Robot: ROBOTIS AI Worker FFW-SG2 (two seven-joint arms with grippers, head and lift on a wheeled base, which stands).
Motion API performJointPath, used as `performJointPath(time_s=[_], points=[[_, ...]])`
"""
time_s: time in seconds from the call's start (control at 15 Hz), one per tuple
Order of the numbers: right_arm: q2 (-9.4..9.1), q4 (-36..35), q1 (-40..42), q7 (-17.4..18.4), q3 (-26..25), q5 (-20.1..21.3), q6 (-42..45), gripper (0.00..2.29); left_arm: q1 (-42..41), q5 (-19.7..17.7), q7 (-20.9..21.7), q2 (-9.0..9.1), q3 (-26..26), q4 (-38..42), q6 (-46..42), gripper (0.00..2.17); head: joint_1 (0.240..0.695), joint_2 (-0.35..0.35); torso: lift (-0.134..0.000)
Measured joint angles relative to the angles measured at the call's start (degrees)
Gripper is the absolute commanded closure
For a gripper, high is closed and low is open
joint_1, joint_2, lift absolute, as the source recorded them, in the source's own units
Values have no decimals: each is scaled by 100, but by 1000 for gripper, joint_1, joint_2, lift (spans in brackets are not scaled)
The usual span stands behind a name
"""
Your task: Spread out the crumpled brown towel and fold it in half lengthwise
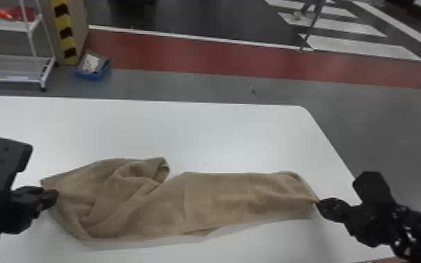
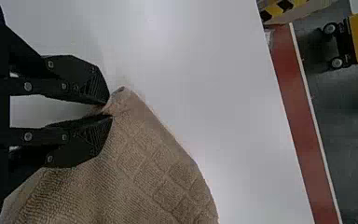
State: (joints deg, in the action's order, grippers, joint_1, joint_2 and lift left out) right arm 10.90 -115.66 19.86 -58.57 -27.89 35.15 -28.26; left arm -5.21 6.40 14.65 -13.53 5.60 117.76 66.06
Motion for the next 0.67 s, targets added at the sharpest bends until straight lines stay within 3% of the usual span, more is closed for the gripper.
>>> performJointPath(time_s=[0.2,0.4,0.67], points=[[0,0,-5,223,-13,-62,64,1328,-272,-66,-406,0,-209,419,-39,2132,695,-241,-123],[9,-43,-238,318,-9,-237,159,1328,-546,-284,-815,15,-772,1063,300,2132,695,-176,-123],[257,-105,-886,576,296,-281,90,1328,-916,-604,-1226,104,-1190,1514,849,2128,695,-117,-123]])
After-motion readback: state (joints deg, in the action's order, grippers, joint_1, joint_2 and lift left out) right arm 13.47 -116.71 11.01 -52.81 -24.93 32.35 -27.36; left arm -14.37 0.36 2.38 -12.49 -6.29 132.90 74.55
